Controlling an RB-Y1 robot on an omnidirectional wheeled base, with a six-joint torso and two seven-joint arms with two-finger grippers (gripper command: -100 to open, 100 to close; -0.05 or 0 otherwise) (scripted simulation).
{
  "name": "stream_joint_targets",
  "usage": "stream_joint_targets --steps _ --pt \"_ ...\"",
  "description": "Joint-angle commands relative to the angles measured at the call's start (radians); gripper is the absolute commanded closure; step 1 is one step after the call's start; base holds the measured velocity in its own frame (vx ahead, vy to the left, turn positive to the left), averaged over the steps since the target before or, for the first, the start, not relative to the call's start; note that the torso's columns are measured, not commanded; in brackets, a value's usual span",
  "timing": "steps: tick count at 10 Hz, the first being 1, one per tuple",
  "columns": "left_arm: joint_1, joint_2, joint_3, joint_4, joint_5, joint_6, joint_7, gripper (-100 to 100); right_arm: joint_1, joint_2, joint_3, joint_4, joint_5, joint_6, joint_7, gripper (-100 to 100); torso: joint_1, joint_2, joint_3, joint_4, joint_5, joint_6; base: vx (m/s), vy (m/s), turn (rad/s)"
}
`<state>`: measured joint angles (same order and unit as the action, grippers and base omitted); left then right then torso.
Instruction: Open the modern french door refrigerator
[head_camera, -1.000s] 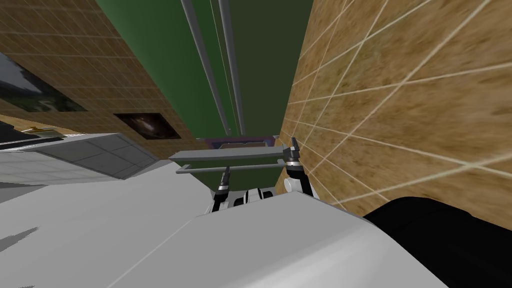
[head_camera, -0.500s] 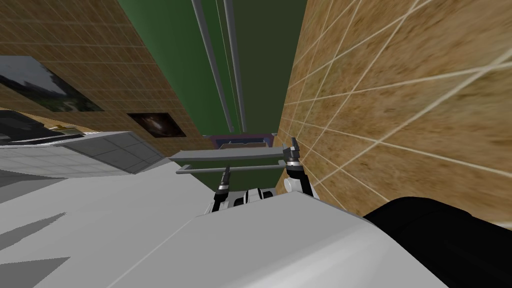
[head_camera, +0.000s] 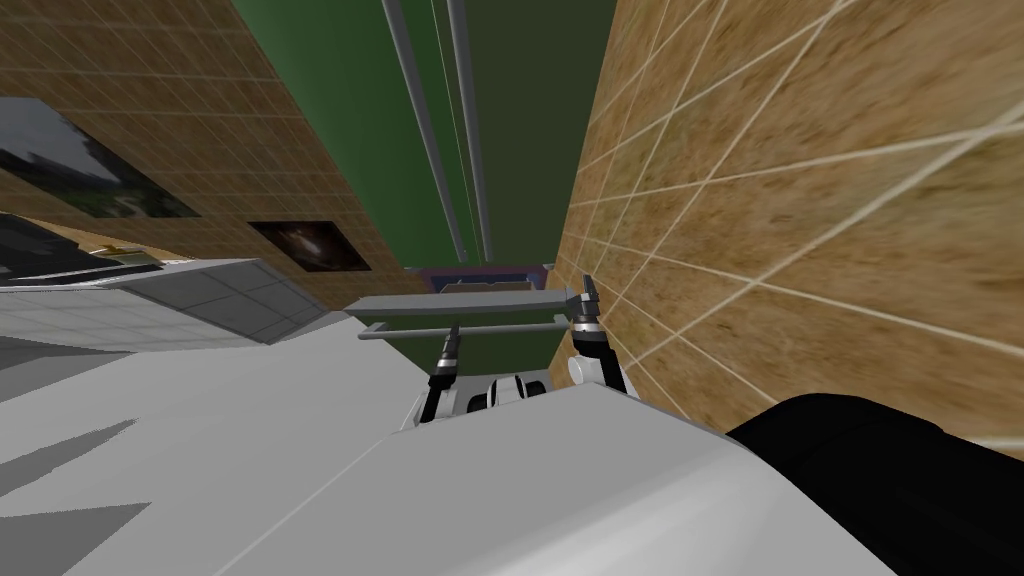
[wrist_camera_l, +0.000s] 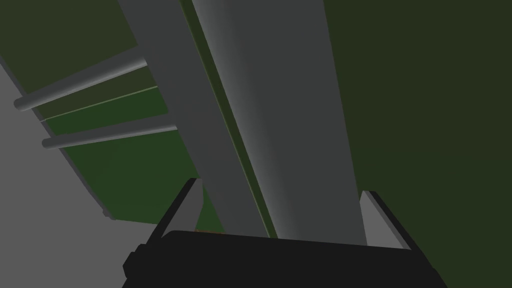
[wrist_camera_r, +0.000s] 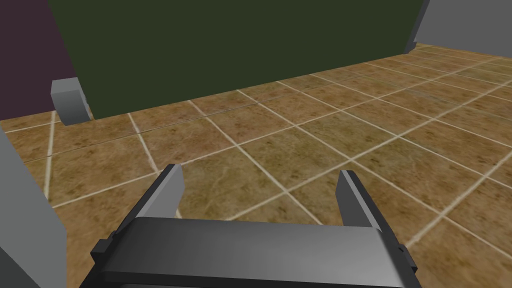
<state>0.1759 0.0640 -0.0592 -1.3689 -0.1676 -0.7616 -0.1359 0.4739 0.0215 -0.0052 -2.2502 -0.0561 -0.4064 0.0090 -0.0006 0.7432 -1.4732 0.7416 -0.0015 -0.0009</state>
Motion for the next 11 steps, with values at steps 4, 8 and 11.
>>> stream_joint_targets --steps 4,8,11 --pt "-0.069 0.012 0.008 -0.052 0.003 0.112 0.018 -100 0.0 0.0 0.0 0.0 0.0 0.0 0.0 0 -0.004 0.007 0.003 0.009 -0.005 -0.001 -0.069 -0.005 0.001" --pt "-0.045 0.013 0.002 -0.031 0.002 0.139 0.024 0 0.0 0.0 0.0 0.0 0.0 0.0 0.0 0 -0.002 0.0 0.0 0.002 -0.001 0.001 -0.001 0.0 -0.002" --pt "-0.041 0.013 0.002 -0.027 0.002 0.142 0.024 0 0.0 0.0 0.0 0.0 0.0 0.0 0.0 0 0.0 -0.004 -0.002 -0.002 0.001 0.001 0.0 0.0 0.0"
